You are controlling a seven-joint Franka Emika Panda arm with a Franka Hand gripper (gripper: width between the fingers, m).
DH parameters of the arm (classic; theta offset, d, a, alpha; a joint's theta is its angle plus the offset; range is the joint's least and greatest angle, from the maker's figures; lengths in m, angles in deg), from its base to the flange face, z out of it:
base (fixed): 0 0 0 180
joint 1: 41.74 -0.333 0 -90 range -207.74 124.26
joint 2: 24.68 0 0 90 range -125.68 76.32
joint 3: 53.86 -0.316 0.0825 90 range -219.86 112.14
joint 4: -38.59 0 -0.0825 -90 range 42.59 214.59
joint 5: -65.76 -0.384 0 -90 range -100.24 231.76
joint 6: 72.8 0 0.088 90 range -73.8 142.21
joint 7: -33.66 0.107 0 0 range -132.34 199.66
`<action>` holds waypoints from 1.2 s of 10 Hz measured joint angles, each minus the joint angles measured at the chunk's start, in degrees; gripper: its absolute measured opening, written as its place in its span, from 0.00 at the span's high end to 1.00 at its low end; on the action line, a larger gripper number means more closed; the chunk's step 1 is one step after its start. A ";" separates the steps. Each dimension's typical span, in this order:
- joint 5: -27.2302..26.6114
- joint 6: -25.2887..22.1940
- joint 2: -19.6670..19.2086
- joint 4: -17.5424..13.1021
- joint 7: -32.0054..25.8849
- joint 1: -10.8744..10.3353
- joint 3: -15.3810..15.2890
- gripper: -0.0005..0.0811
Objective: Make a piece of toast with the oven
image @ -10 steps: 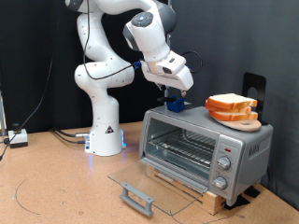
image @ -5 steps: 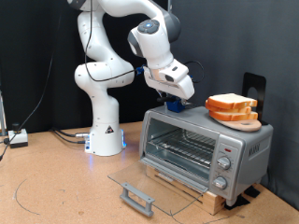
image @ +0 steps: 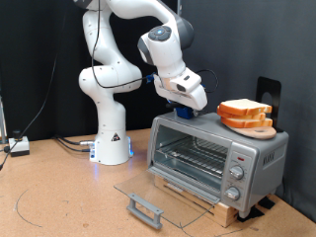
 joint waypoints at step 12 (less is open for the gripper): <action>-2.60 0.14 -1.17 -0.30 -1.35 -0.21 0.15 0.51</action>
